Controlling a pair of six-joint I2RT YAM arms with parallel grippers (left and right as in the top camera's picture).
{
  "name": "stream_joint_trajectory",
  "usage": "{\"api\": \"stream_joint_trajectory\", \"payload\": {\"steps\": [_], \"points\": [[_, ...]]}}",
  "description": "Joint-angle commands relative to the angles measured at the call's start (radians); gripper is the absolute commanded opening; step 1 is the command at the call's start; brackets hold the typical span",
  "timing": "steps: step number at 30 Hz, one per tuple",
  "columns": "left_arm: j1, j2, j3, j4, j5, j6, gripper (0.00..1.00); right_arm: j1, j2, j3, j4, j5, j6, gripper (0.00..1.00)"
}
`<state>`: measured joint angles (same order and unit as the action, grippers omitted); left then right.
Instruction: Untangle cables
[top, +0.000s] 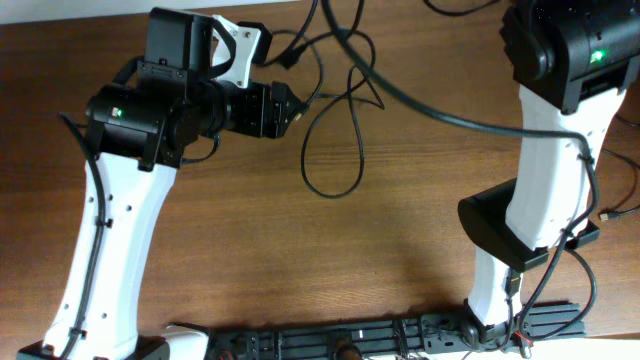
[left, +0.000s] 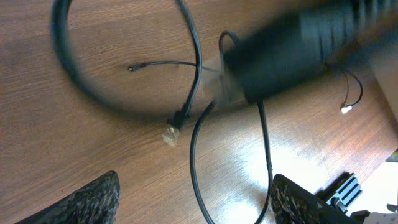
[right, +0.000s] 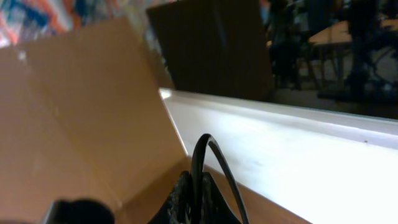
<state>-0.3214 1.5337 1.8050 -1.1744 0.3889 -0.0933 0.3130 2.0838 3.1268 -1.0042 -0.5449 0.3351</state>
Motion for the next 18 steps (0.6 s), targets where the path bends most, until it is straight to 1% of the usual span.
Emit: {"api": "stream_joint_trajectory", "payload": {"steps": [1, 2, 3, 4, 5, 8, 11, 12, 13, 16, 18], "points": [[-0.001, 0.003, 0.015, -0.002, 0.010, 0.020, 0.79, 0.000, -0.030, 0.014, 0.016, 0.135, 0.229, 0.04], [-0.001, 0.003, 0.015, -0.002, 0.010, 0.020, 0.79, 0.000, -0.030, 0.014, -0.009, 0.182, 0.317, 0.04], [-0.002, 0.003, 0.015, -0.002, 0.010, 0.020, 0.79, 0.000, -0.030, 0.014, -0.069, 0.257, 0.462, 0.04], [-0.002, 0.003, 0.015, -0.002, 0.011, 0.020, 0.79, 0.000, -0.030, 0.014, -0.146, 0.332, 0.639, 0.04], [-0.002, 0.003, 0.015, -0.005, 0.011, 0.020, 0.80, 0.000, -0.028, 0.013, -0.185, 0.371, 0.705, 0.04], [-0.001, 0.003, 0.015, -0.015, 0.011, 0.020, 0.80, 0.000, -0.028, 0.003, -0.208, 0.427, 0.730, 0.04], [-0.001, 0.003, 0.015, -0.013, 0.011, 0.020, 0.80, 0.000, -0.028, -0.008, -0.261, 0.452, 0.866, 0.04], [-0.002, 0.003, 0.015, -0.013, 0.011, 0.020, 0.81, 0.001, -0.026, -0.013, -0.309, 0.444, 0.950, 0.04], [-0.002, 0.003, 0.015, -0.013, 0.011, 0.020, 0.81, 0.006, -0.024, -0.016, -0.338, 0.394, 1.010, 0.04], [-0.002, 0.003, 0.015, -0.013, 0.011, 0.019, 0.80, 0.032, -0.011, -0.018, -0.325, 0.249, 1.034, 0.04], [-0.002, 0.003, 0.015, -0.016, 0.017, 0.019, 0.80, 0.053, -0.009, -0.019, -0.324, 0.243, 1.020, 0.04]]}}
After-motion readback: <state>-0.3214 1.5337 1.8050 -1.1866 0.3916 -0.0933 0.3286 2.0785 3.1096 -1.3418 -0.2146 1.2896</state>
